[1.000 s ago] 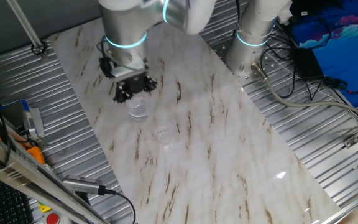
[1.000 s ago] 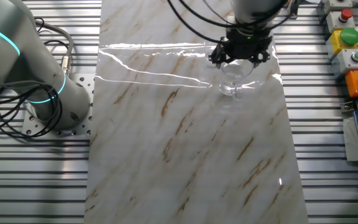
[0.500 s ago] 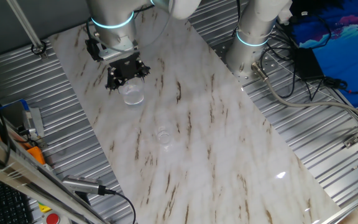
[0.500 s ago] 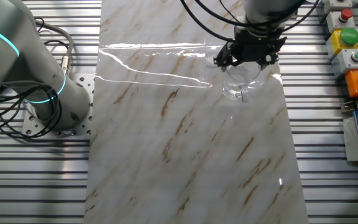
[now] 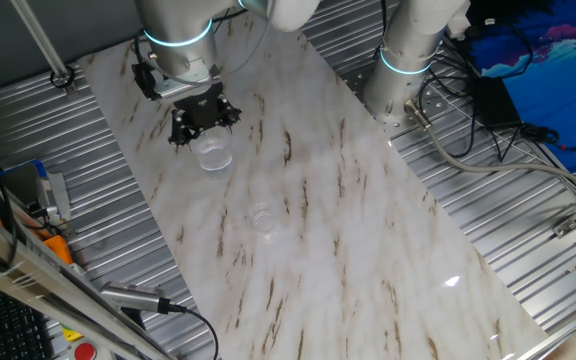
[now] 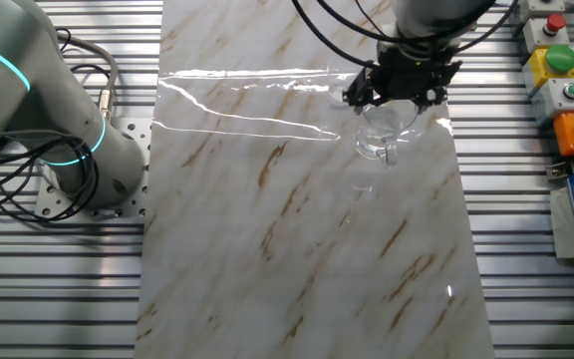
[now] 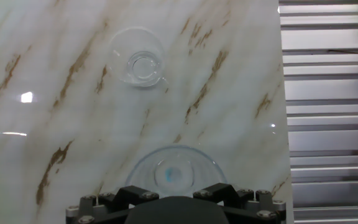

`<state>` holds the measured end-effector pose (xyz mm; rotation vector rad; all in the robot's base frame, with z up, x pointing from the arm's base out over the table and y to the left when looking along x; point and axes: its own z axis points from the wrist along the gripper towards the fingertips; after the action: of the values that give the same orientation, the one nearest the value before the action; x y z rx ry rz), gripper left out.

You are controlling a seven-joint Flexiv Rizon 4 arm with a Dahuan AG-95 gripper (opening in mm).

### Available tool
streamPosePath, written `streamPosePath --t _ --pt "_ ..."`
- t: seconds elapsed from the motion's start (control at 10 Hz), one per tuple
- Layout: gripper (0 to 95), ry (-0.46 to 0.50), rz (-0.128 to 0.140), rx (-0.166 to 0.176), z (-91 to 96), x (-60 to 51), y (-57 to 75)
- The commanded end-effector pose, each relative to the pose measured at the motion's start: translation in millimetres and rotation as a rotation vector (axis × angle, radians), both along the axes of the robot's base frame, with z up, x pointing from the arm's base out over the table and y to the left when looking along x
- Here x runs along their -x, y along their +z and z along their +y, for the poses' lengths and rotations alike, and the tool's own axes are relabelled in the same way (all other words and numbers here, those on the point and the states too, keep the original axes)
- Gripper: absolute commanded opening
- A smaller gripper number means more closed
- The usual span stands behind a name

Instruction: Pour the water from one cup into another empty cup

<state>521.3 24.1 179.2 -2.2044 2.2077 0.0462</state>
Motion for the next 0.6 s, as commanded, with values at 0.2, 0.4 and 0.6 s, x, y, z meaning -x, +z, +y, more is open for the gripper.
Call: streamPosePath --t 0.2,0.4,0.6 --pt "0.0 -0.051 -0.008 0.003 0.0 0.8 0.9" --pt "0.0 -0.073 -0.011 0.016 0.0 0.8 0.9" --pt "0.0 -0.086 -0.013 0.024 0.0 0.8 0.9"
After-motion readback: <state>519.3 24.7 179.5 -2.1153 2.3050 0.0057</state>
